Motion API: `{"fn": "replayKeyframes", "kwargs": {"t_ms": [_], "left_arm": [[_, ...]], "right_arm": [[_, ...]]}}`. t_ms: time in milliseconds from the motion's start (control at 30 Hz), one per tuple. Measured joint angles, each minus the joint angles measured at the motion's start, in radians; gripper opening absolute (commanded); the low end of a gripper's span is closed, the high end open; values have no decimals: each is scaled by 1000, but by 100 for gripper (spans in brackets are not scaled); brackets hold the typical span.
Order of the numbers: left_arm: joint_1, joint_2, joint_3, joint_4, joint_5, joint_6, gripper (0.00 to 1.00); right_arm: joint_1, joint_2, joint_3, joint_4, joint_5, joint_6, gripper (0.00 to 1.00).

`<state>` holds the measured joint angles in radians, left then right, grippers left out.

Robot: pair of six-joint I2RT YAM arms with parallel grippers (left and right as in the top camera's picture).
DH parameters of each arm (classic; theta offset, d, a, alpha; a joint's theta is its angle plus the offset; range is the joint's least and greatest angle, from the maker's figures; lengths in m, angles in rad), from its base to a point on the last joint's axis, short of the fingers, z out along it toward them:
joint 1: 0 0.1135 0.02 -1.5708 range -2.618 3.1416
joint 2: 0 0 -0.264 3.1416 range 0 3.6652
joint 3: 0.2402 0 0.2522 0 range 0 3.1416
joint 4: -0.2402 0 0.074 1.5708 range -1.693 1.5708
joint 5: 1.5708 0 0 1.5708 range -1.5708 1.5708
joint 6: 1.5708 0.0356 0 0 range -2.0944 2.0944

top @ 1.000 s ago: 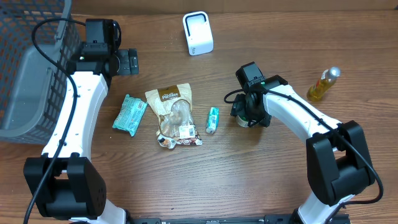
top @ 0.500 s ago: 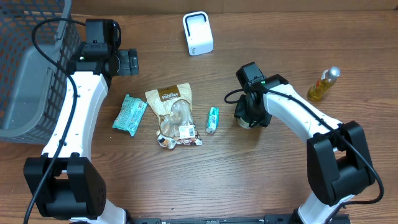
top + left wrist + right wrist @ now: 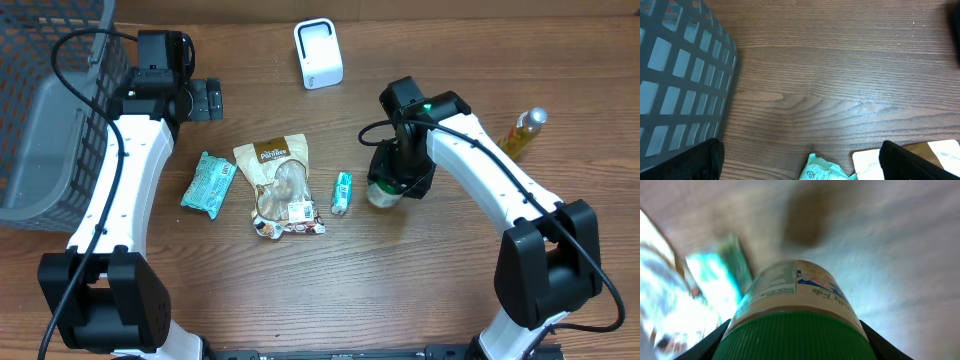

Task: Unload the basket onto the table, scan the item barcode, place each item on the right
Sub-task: 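Lift the green-lidded jar upward with the right gripper, then tilt the held jar sideways with the right gripper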

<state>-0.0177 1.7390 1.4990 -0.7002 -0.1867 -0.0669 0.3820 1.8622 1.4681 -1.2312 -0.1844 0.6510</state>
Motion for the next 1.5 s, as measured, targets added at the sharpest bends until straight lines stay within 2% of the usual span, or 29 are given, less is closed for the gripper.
{"fn": "replayKeyframes", "kwargs": {"t_ms": [33, 133, 233, 367, 733, 1067, 1500], "left_arm": [[0, 0, 0, 0, 0, 0, 100], [0, 0, 0, 0, 0, 0, 100], [0, 0, 0, 0, 0, 0, 100], [0, 0, 0, 0, 0, 0, 100], [0, 0, 0, 0, 0, 0, 100], [0, 0, 0, 0, 0, 0, 100], [0, 0, 0, 0, 0, 0, 100]], "right_arm": [[0, 0, 0, -23, -30, 0, 52], [0, 0, 0, -73, -107, 0, 43], [0, 0, 0, -135, -170, 0, 41], [0, 0, 0, -200, -227, 0, 34], [0, 0, 0, -321, -379, 0, 30], [0, 0, 0, -408, -436, -1, 26], [0, 0, 0, -421, -464, -1, 23]]}}
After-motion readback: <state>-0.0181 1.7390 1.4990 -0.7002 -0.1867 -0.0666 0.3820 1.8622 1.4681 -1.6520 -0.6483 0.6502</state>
